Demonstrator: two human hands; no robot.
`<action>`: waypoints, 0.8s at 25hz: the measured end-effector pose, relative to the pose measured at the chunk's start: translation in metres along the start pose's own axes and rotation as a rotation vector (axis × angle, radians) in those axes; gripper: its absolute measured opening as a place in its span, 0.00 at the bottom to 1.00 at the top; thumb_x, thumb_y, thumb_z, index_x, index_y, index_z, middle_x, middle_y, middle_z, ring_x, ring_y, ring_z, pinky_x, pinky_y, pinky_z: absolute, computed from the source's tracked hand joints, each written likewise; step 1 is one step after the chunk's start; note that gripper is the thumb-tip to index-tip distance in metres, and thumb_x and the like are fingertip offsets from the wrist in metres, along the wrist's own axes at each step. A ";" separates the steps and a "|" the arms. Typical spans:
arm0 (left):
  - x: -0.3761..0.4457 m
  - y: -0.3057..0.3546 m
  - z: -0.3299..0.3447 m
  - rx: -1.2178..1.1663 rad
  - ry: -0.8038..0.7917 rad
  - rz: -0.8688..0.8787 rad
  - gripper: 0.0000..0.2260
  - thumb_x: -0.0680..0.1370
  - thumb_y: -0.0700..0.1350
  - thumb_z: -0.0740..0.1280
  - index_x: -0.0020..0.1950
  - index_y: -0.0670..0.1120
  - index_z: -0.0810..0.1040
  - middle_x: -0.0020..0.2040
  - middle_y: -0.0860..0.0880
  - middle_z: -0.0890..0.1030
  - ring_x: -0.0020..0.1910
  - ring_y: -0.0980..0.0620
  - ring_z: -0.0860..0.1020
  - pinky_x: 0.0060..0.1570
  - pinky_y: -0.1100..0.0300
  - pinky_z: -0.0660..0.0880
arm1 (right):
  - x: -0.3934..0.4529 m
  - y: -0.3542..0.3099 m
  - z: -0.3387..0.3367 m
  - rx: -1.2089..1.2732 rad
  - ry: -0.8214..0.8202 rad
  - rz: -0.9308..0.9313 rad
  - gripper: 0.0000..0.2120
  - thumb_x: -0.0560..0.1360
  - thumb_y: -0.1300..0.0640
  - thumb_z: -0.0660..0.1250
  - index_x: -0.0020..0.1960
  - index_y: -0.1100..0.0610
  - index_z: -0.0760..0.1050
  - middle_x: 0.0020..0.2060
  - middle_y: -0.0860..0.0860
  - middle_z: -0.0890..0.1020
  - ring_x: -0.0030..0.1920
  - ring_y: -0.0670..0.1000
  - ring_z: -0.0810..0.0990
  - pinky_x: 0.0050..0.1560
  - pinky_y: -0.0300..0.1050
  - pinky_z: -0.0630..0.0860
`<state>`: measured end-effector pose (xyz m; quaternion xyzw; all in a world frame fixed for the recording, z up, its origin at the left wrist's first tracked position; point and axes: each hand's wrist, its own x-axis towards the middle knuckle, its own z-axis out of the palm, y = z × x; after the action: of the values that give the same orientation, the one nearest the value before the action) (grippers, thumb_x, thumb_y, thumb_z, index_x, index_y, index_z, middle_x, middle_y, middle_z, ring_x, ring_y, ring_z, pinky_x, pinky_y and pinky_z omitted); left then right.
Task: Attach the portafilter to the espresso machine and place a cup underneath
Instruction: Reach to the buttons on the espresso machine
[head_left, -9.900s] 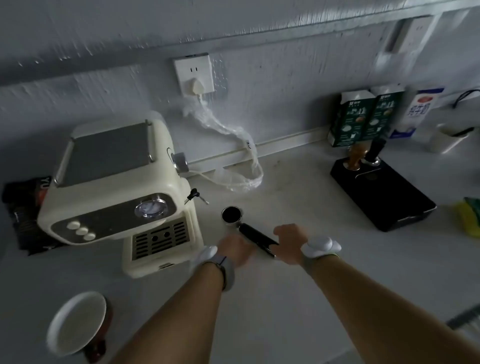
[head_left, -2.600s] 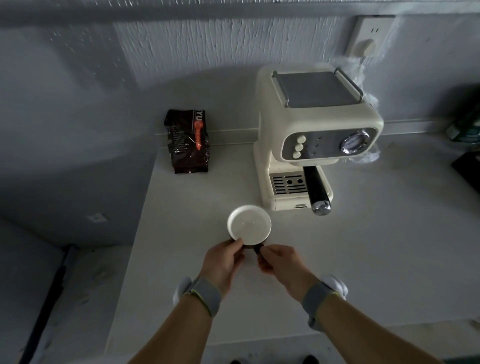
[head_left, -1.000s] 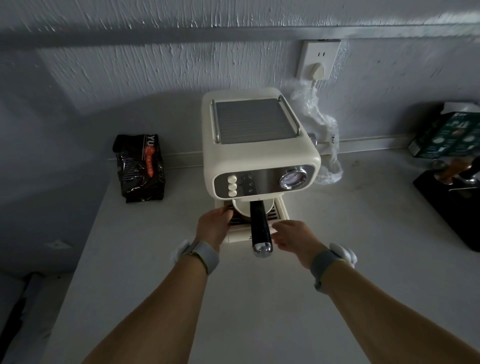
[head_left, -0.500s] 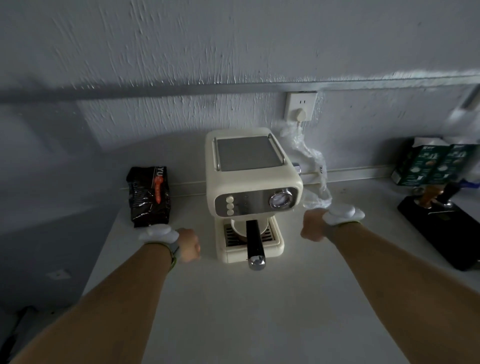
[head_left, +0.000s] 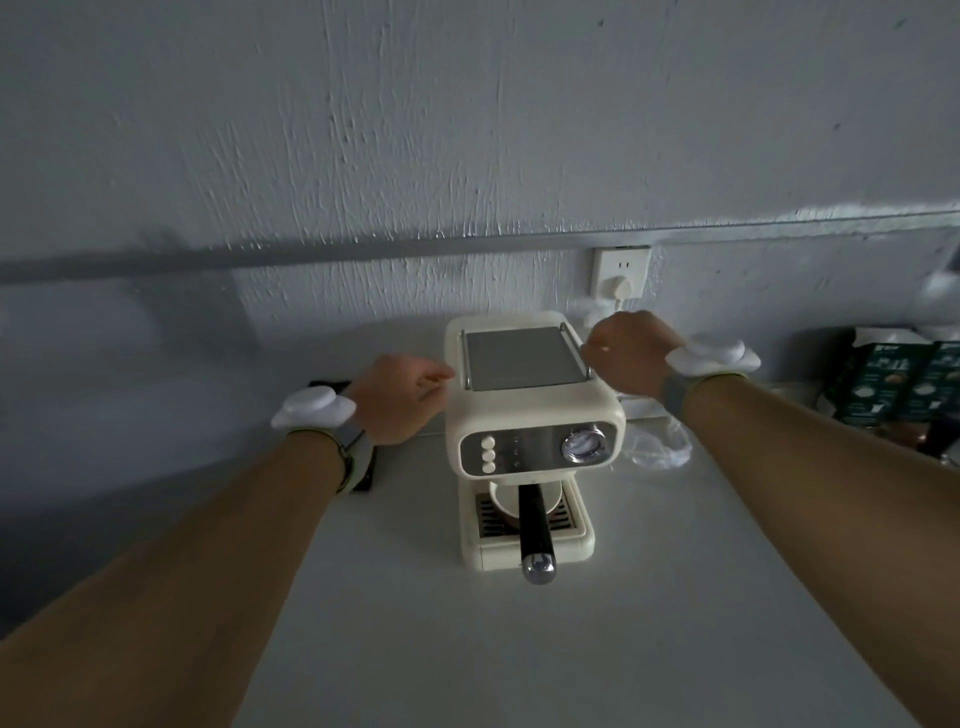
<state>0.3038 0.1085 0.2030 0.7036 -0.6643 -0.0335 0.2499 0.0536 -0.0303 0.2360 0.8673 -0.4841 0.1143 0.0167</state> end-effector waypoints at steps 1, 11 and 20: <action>-0.004 0.005 0.007 0.009 -0.005 0.066 0.16 0.78 0.49 0.64 0.64 0.48 0.79 0.61 0.49 0.82 0.60 0.50 0.79 0.60 0.66 0.67 | -0.009 -0.010 0.005 0.056 0.034 -0.098 0.17 0.77 0.50 0.57 0.49 0.59 0.81 0.46 0.58 0.83 0.46 0.60 0.80 0.46 0.50 0.77; -0.013 0.005 0.059 0.074 -0.032 0.262 0.25 0.78 0.49 0.64 0.75 0.45 0.67 0.76 0.48 0.67 0.77 0.50 0.61 0.73 0.61 0.56 | -0.040 -0.028 0.076 0.004 0.059 -0.338 0.32 0.77 0.38 0.45 0.72 0.56 0.63 0.73 0.54 0.68 0.74 0.54 0.64 0.74 0.50 0.56; -0.028 0.010 0.080 0.207 -0.005 0.194 0.37 0.73 0.54 0.68 0.78 0.45 0.59 0.79 0.48 0.60 0.79 0.48 0.55 0.74 0.50 0.62 | -0.048 -0.032 0.081 0.022 0.116 -0.304 0.30 0.78 0.41 0.49 0.74 0.57 0.62 0.74 0.55 0.67 0.75 0.54 0.62 0.75 0.50 0.56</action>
<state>0.2614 0.1107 0.1295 0.6579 -0.7299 0.0578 0.1763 0.0710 0.0159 0.1496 0.9226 -0.3445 0.1653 0.0522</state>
